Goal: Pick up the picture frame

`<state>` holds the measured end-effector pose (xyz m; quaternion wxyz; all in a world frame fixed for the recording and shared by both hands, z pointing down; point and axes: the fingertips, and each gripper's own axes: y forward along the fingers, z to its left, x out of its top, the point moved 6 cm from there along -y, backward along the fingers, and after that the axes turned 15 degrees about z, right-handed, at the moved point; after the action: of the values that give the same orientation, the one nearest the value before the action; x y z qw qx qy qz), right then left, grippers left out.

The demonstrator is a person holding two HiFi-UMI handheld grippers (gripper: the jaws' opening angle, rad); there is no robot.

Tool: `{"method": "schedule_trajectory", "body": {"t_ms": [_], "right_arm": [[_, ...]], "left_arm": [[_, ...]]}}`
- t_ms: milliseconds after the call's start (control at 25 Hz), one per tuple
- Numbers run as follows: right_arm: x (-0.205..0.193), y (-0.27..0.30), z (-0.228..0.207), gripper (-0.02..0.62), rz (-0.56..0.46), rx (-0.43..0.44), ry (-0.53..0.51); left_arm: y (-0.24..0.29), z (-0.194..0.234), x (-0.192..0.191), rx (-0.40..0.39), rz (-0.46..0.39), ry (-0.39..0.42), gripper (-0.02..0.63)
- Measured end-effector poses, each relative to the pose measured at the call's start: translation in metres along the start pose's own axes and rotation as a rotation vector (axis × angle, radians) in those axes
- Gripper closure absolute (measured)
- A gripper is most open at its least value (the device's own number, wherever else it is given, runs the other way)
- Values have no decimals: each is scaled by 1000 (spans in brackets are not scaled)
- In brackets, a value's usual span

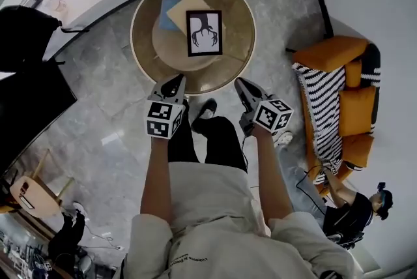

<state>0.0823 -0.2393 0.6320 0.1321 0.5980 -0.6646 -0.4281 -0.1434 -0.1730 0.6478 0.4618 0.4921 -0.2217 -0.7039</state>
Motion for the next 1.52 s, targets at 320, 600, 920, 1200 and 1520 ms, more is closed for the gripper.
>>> {"method": "schedule_trajectory", "body": {"t_ms": [320, 600, 920, 1200, 1520], "right_arm": [[-10, 72, -67, 561, 68, -8, -31], [7, 142, -122, 560, 75, 65, -54], [19, 167, -192, 522, 119, 144, -12], [36, 208, -208, 359, 274, 204, -106], [48, 242, -216, 359, 387, 350, -118]], "left_arm": [[89, 36, -7, -40, 65, 65, 586], [163, 67, -16, -18, 119, 100, 586], [221, 66, -24, 50, 168, 31, 586], [246, 77, -15, 118, 129, -138, 586], [261, 92, -11, 220, 130, -221, 586]]}}
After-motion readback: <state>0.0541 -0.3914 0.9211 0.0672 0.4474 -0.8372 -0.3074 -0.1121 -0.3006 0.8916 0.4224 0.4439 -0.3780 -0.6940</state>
